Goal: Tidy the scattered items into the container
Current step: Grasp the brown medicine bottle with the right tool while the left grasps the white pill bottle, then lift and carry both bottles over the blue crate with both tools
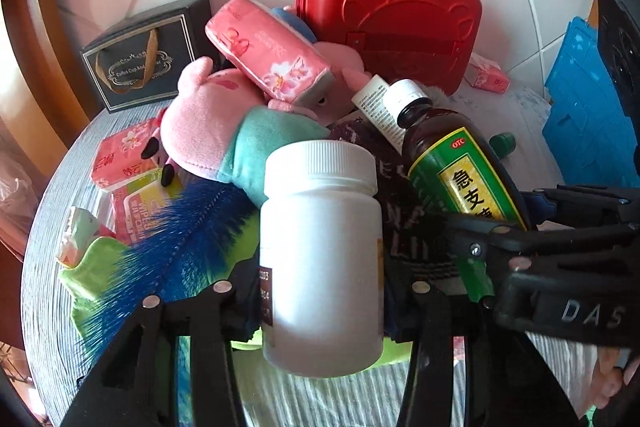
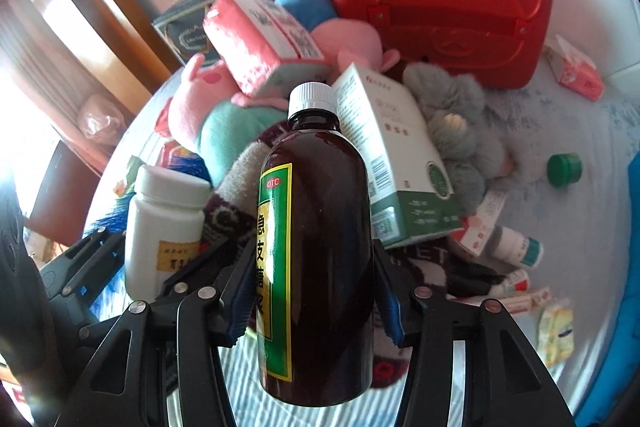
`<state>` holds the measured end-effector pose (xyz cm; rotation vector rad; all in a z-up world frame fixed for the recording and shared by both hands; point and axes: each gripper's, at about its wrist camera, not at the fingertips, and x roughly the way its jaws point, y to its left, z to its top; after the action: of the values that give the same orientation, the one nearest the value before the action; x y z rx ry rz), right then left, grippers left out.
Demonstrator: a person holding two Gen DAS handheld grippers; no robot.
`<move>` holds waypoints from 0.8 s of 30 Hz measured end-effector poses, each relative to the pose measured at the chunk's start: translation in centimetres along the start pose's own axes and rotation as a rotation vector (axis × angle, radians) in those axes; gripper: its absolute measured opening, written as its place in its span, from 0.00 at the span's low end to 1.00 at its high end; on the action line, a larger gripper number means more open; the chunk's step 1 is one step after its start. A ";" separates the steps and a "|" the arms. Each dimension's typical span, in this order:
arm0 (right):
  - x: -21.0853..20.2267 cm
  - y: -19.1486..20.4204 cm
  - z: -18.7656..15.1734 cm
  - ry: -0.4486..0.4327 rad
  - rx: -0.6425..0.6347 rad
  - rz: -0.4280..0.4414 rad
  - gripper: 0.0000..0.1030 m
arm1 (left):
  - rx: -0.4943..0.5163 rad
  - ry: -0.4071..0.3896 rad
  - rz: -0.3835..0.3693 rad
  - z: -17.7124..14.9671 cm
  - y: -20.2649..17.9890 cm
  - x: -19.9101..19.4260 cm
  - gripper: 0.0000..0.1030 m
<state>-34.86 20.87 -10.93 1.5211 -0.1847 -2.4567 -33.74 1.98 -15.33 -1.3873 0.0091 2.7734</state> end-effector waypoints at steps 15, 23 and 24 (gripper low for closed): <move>-13.0 3.7 -5.8 -0.228 -0.037 -0.128 0.50 | 0.003 -0.152 -0.021 -3.2 -1.6 -12.0 0.43; -18.0 3.8 -10.7 -0.278 -0.007 -0.184 0.50 | 0.032 -0.188 -0.086 -5.7 -4.0 -16.5 0.43; -18.5 3.7 -11.2 -0.283 -0.008 -0.184 0.50 | 0.034 -0.192 -0.086 -5.9 -4.5 -17.0 0.43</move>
<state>-16.46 22.56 0.90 1.2296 -0.0874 -2.8085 -18.65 5.79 -5.24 -1.0827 -0.0096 2.8072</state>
